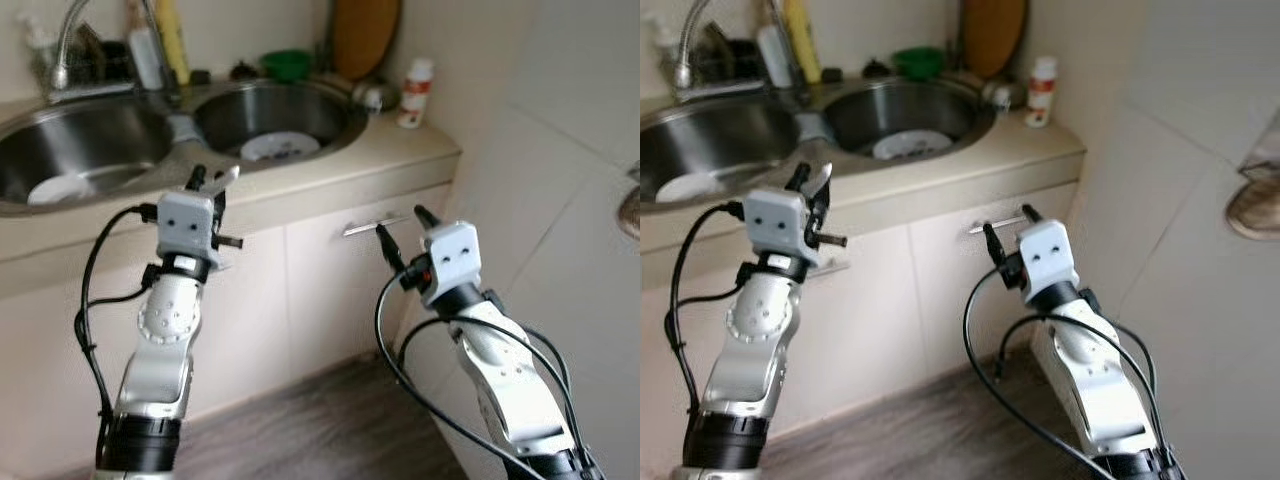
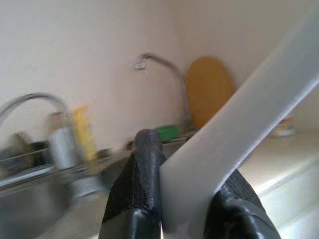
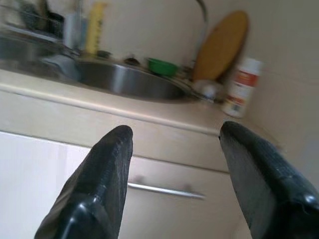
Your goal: Kitchen organization
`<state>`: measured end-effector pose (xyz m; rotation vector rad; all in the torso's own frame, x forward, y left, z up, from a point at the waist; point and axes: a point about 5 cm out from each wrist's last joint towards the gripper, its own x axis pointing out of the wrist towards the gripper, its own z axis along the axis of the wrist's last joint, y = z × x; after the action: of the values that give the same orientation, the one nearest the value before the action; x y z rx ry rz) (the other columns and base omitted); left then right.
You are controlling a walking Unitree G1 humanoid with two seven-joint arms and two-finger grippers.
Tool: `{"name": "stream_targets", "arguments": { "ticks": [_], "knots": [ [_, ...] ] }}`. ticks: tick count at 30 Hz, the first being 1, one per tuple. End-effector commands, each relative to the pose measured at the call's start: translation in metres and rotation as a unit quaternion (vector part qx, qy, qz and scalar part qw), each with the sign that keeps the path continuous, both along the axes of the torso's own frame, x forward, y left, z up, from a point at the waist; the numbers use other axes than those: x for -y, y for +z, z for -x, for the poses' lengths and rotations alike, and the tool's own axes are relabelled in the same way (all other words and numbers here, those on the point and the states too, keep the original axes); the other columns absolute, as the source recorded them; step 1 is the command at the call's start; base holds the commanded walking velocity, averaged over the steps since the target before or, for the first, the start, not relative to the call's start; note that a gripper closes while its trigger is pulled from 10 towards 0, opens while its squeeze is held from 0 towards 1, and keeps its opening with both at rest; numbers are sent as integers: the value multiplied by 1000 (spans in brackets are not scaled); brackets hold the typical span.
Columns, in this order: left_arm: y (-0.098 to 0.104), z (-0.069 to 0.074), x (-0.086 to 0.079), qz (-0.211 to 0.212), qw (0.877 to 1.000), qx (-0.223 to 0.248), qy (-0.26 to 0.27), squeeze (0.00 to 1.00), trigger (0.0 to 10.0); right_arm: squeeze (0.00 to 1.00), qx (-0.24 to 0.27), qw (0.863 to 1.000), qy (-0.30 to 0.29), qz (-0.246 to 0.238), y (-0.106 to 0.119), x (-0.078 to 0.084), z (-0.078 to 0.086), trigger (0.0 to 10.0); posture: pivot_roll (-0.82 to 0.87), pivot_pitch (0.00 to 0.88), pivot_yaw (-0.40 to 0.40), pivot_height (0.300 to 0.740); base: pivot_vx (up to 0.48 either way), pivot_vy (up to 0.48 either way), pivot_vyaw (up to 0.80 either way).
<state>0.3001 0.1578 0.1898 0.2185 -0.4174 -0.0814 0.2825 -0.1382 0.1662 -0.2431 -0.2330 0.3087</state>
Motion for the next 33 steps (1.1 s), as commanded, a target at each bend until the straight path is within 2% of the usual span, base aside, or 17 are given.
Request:
{"name": "stream_targets", "arguments": {
  "ticks": [1,5,8,12,15,16,18,28,33],
  "knots": [
    [9,0,-2,-4,1000,19,0,0,10000,0,8,1000,4,-5,5,0,-2,10000,24,0,-32,740,289,0,0],
    [10,-1,0,-4,1000,21,-2,0,10000,0,16,1000,7,14,7,-2,-4,10000,23,0,-33,740,289,0,478],
    [10,-1,1,-3,1000,22,-4,0,10000,0,11,1000,7,-6,7,-2,-4,10000,22,0,-34,740,286,0,800],
    [10,-1,2,-3,1000,22,-6,0,10000,0,13,1000,8,-7,8,-2,-4,10000,22,0,-34,740,289,0,542],
    [10,-2,2,-2,1000,22,-7,0,10000,0,17,1000,10,16,7,-4,-4,10000,22,0,-34,740,286,0,677],
    [11,-2,3,-2,1000,22,-9,0,10000,0,14,1000,6,-2,7,-3,-4,10000,22,0,-34,740,289,0,800],
    [11,-2,3,-2,1000,22,-10,0,10000,0,17,1000,6,-7,8,-2,-4,10000,22,0,-34,740,285,0,800],
    [13,-3,5,-2,1000,26,-14,0,10000,0,14,1000,-2,-19,9,0,-6,10000,17,0,-32,740,257,0,0],
    [14,-3,7,-3,999,29,-17,0,10000,0,15,1000,-3,-20,9,0,-6,10000,16,0,-30,740,48,0,0]
  ]
}}
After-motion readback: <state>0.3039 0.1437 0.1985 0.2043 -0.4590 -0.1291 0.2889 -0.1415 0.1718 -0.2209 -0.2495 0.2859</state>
